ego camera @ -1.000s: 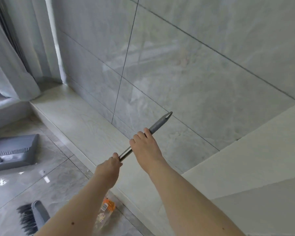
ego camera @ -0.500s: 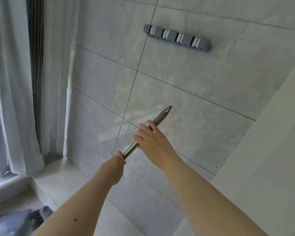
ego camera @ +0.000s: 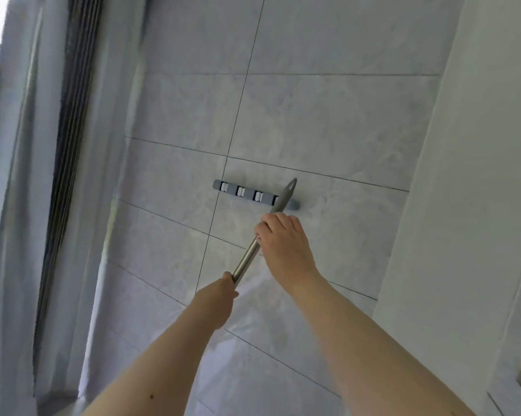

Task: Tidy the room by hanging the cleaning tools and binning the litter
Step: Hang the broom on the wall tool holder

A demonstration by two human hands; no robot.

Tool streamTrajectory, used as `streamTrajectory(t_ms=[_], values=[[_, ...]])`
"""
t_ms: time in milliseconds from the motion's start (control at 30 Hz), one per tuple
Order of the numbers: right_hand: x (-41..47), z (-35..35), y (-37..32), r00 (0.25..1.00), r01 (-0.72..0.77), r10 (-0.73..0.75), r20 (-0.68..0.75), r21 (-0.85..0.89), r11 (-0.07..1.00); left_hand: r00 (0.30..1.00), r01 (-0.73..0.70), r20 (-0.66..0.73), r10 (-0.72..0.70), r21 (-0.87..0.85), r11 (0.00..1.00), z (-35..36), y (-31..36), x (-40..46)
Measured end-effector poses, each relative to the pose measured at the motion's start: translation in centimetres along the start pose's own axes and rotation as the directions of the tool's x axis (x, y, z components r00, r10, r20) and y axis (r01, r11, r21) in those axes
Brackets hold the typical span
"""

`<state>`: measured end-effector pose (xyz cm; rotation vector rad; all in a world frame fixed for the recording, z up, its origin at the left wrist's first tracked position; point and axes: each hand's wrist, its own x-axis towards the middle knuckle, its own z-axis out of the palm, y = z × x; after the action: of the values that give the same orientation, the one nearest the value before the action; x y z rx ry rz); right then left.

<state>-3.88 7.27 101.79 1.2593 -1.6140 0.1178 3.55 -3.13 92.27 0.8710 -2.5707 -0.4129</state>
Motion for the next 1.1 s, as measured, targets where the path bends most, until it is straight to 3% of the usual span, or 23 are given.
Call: streamTrajectory(t_ms=[133, 267, 400, 500, 533, 733, 933, 1100], values=[[2.4, -1.8, 2.6, 0.995, -0.096, 0.096, -0.006, 0.047, 0.994, 0.999, -0.038, -0.007, 0.038, -0.017, 0.999, -3.1, 2.8, 0.7], [4.6, -2.3, 4.5, 0.921, -0.389, 0.388, 0.044, 0.176, 0.904, 0.997, -0.083, 0.003, 0.083, -0.009, 0.997, -5.2, 4.5, 2.4], [7.0, -1.0, 5.7, 0.741, -0.666, 0.615, 0.270, 0.417, 0.619, 0.990, -0.122, 0.056, 0.129, -0.119, 0.985, -5.5, 4.3, 5.0], [9.4, 0.6, 6.4, 0.641, -0.705, 0.654, 0.401, 0.645, 0.295, 0.980, -0.166, 0.073, 0.183, -0.187, 0.968, -5.0, 3.5, 7.2], [10.1, 1.2, 6.7, 0.625, -0.700, 0.657, 0.421, 0.674, 0.235, 0.979, -0.175, 0.062, 0.195, -0.241, 0.955, -4.9, 3.2, 7.9], [13.3, 5.6, 7.9, 0.580, -0.766, 0.674, 0.458, 0.587, 0.260, 0.946, -0.290, 0.074, 0.315, -0.236, 0.927, -4.3, 1.3, 13.8], [15.0, 9.3, 8.9, 0.566, -0.784, 0.715, 0.410, 0.537, 0.313, 0.911, -0.388, 0.038, 0.411, -0.260, 0.884, -4.9, 1.4, 19.6], [16.4, 11.4, 10.5, 0.559, -0.796, 0.746, 0.361, 0.485, 0.362, 0.915, -0.357, 0.037, 0.401, -0.387, 0.850, -4.0, 2.6, 23.6]])
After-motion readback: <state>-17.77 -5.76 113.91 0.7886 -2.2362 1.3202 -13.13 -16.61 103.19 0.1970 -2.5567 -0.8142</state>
